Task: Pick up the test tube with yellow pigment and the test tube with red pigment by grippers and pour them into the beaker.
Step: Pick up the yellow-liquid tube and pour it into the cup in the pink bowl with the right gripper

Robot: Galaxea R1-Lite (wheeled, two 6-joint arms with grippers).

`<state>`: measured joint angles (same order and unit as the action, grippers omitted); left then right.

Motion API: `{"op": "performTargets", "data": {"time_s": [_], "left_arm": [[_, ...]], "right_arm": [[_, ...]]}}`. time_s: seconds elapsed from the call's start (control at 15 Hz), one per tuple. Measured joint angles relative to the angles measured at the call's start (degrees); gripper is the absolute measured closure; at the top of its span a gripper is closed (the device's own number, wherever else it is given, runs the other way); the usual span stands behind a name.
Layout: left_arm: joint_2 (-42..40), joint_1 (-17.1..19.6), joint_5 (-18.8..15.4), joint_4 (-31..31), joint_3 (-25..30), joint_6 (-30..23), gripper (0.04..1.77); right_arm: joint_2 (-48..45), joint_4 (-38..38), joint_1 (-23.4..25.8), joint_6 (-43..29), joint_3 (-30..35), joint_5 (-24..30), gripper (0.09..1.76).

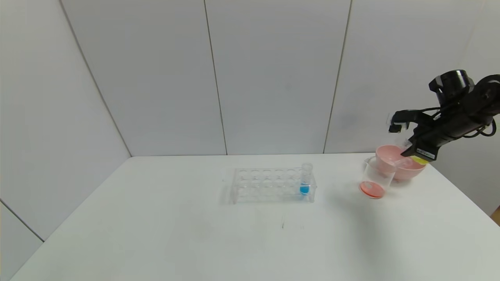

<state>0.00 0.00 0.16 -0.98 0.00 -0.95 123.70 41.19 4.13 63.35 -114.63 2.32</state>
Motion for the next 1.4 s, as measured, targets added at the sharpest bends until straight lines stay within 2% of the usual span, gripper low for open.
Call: {"op": "performTargets", "data": {"time_s": [0.13,0.33,0.87,1.4], "left_arm": [[0.0,0.0,0.0,0.0,0.0,0.0,0.09],[0.0,0.0,0.0,0.0,0.0,0.0,0.09],[0.0,0.0,0.0,0.0,0.0,0.0,0.09],[0.0,0.0,0.0,0.0,0.0,0.0,0.09]], "right_arm": [[0.3,-0.2,-1.2,0.1,0.0,-0.9,1.35],[0.5,0.3,-2.8,0.6,0.0,-6.7,1.35],[0.5,2.6,-4.8,2.7,0.0,-12.7,1.35],[0.5,3.7,-5.8,3.2,0.0,-14.1,1.35]]}}
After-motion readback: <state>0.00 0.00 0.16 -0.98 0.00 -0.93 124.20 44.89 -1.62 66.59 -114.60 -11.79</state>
